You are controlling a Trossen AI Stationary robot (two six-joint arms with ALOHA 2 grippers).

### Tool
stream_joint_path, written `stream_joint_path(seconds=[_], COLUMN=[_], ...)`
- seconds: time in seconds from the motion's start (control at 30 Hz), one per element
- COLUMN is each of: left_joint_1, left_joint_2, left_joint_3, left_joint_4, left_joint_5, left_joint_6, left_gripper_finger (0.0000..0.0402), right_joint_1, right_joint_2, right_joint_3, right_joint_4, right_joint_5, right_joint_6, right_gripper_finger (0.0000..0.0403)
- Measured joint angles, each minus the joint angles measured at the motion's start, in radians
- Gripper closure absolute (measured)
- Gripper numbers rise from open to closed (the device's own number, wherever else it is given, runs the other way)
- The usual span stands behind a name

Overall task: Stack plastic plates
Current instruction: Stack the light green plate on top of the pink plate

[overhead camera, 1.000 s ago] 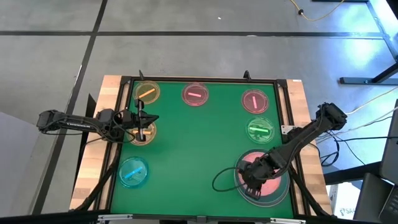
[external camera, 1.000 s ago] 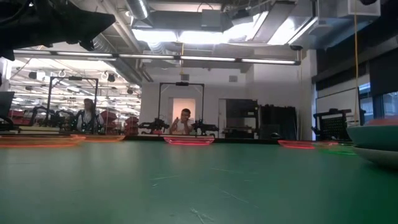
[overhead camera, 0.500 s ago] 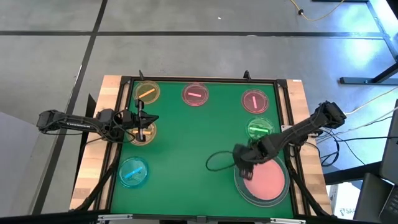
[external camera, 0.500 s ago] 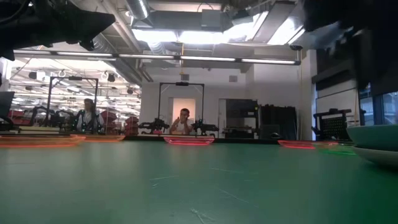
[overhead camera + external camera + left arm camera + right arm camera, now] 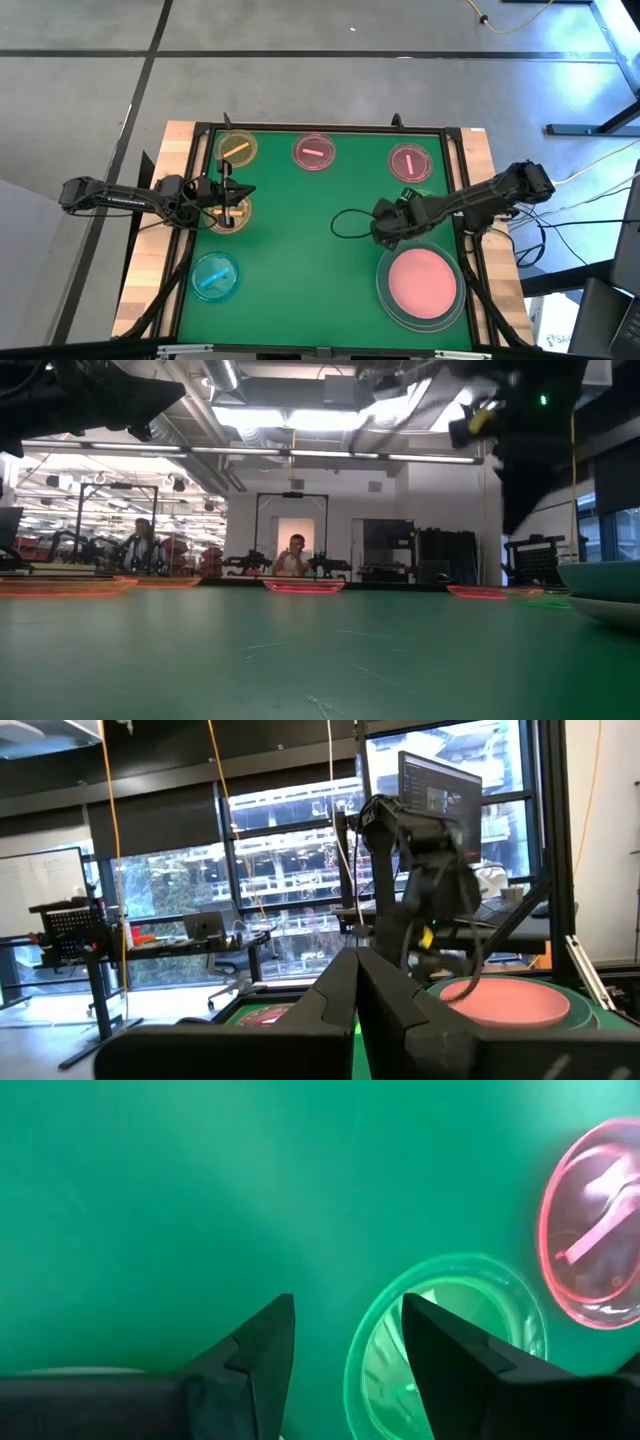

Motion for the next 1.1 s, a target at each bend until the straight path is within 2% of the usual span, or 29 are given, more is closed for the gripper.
stream_joint_path(seconds=[0.07, 0.3, 0.67, 0.87, 0.97, 1.1], left_joint_1=[0.000, 0.000, 0.000, 0.000, 0.000, 0.000], left_joint_2=[0.000, 0.000, 0.000, 0.000, 0.000, 0.000], left_joint_3=[0.000, 0.000, 0.000, 0.000, 0.000, 0.000], left_joint_4=[0.000, 0.000, 0.000, 0.000, 0.000, 0.000], left_joint_5=[0.000, 0.000, -0.008, -0.009, -0.009, -0.009], left_joint_6=[0.000, 0.000, 0.001, 0.001, 0.001, 0.001], left_gripper_finger=[0.0398, 0.0398, 0.0398, 0.0398, 0.0398, 0.0398], right_joint_1=[-0.030, -0.084, -0.110, -0.110, -0.110, -0.110], right_joint_2=[0.000, 0.001, 0.001, 0.001, 0.001, -0.002], right_joint_3=[-0.051, -0.183, -0.280, -0.313, -0.325, -0.344], right_joint_4=[0.027, 0.204, 0.272, 0.294, 0.321, 0.357], right_joint_5=[-0.033, -0.051, -0.040, 0.011, 0.009, 0.006], right_joint_6=[-0.014, 0.031, 0.095, 0.091, 0.067, 0.056], right_gripper_finger=[0.0226, 0.0227, 0.0227, 0.0227, 0.0238, 0.0276])
